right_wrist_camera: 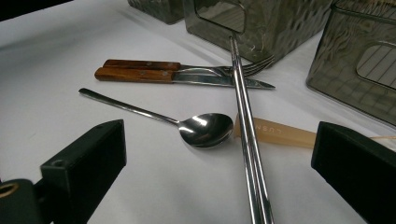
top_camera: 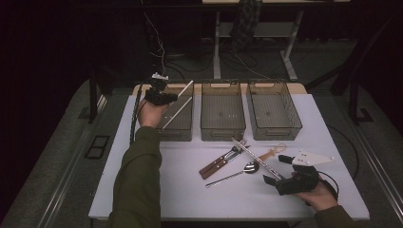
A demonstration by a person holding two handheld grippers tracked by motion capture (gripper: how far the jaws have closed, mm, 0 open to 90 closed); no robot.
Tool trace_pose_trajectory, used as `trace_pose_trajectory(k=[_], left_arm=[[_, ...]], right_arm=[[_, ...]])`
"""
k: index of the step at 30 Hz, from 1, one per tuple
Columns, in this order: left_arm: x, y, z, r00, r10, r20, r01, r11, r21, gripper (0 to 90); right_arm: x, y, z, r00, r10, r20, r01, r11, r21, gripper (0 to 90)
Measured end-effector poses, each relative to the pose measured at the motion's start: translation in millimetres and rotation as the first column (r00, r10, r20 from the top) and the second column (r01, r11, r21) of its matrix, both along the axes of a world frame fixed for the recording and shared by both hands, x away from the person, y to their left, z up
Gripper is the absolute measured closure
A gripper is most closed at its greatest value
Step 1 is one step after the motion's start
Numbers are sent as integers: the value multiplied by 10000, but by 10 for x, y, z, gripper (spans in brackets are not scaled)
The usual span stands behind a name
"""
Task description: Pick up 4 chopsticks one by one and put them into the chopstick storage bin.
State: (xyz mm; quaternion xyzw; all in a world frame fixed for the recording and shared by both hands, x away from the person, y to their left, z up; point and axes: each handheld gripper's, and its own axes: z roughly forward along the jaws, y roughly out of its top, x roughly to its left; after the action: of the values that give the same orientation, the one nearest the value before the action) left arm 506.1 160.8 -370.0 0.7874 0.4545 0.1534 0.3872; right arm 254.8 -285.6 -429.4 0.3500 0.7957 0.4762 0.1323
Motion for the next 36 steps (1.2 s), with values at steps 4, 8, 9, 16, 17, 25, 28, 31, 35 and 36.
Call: trace_pose_trajectory(k=[4, 8, 9, 16, 17, 25, 28, 31, 35, 36], left_arm=[[24, -19, -75, 9995, 230, -223, -224, 9994, 247, 841], [49, -12, -110, 9987, 364, -356, -351, 9988, 349, 840], [54, -13, -124, 9982, 406, -432, -388, 9984, 416, 840], [81, -56, -194, 9971, 497, -573, -465, 9973, 568, 834], [82, -64, -194, 9970, 533, -563, -501, 9971, 565, 828], [30, -101, -113, 9993, 288, -230, -276, 9983, 515, 654], [-12, -108, -47, 9999, 65, -81, -61, 9989, 468, 618], [-60, -108, 11, 9998, -189, -78, 191, 9992, 355, 576], [-169, -97, 89, 9973, -736, -6, 736, 9972, -111, 502], [-198, -99, 106, 9963, -856, -15, 856, 9963, -59, 486]], right_arm=[[-2, 2, 2, 10000, -2, 22, 2, 10000, 9, 27], [-7, -2, 6, 10000, -36, 8, 36, 10000, 39, 27], [-8, -1, 6, 10000, -28, 21, 28, 10000, 45, 27], [-5, -3, 5, 10000, -22, 14, 22, 10000, 29, 27], [-6, -2, 5, 10000, -13, 21, 13, 10000, 25, 27], [-8, -4, 8, 10000, 5, 24, -5, 10000, 46, 27], [-5, -1, 6, 10000, 13, 26, -13, 10000, 21, 27], [-2, 1, 3, 10000, 22, 24, -22, 10000, -6, 27], [2, 2, 1, 10000, 26, 17, -26, 10000, -28, 27], [2, 3, 1, 10000, 24, 5, -24, 10000, -18, 27]])
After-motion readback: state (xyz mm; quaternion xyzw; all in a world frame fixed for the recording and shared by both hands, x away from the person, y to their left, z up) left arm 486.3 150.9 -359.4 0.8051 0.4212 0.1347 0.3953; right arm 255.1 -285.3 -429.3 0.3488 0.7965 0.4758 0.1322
